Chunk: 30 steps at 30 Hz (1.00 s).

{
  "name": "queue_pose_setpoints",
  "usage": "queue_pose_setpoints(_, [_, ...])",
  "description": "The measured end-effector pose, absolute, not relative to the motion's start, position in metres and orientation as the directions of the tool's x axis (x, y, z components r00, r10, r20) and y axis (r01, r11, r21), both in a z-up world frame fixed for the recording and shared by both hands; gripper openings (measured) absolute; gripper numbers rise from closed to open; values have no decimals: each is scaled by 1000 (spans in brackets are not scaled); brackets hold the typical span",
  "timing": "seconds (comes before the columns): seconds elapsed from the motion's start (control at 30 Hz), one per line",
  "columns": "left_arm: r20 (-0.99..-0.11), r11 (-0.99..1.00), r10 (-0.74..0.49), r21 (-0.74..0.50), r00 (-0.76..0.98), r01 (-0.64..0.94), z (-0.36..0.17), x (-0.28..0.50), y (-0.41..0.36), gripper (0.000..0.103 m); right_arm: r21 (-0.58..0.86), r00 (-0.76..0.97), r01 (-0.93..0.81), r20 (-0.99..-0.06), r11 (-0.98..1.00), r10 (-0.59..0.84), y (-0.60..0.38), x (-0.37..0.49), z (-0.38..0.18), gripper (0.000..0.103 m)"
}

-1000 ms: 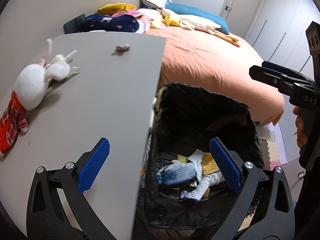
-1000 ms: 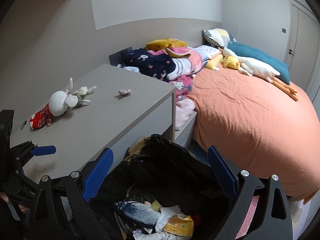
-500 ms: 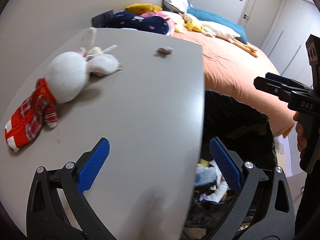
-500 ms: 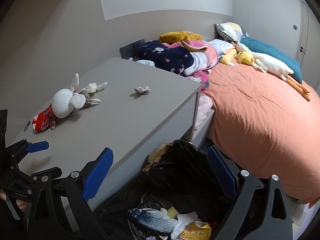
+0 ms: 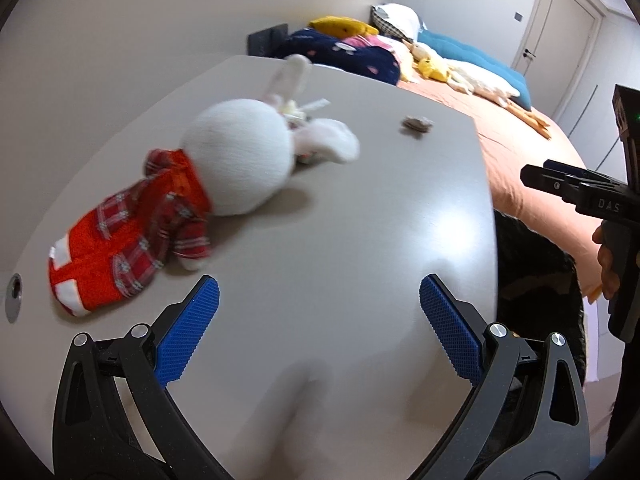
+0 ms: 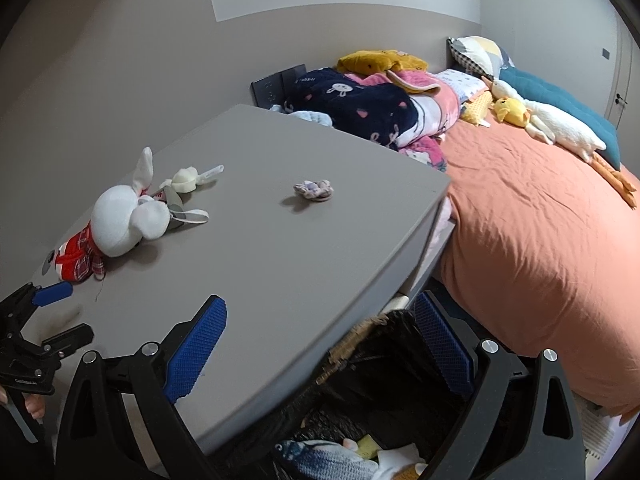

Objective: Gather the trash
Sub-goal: 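Grasp the white rabbit plush with the left tool while the right tool grasps the plaid scrunchie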

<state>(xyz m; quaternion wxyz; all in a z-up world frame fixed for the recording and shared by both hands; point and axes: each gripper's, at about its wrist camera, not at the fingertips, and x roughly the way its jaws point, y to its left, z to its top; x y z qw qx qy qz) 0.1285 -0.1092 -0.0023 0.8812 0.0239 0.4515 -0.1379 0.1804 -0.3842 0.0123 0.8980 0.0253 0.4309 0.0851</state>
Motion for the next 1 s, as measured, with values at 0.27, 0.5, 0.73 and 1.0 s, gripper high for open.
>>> queue_pose_setpoints(0.27, [-797,976,-184,-77,575,206,-2,150,-73,97,121,596,-129,-784,984,175,-367,214,5,95])
queue_pose_setpoints(0.5, [-801,982,-156,-62,578,179,-7,171,-48,97,129,582,-117,-794,985,173,-358,244,-1,95])
queue_pose_setpoints(0.73, [-811,990,-100,-24,577,138,-16,191,-30,97,125,577,-99,-801,987,159,-355,264,-6,95])
queue_pose_setpoints(1.0, [-806,990,-83,-1,586,139,-23,200,-19,97,145,573,-34,-808,989,138,-355,296,-16,93])
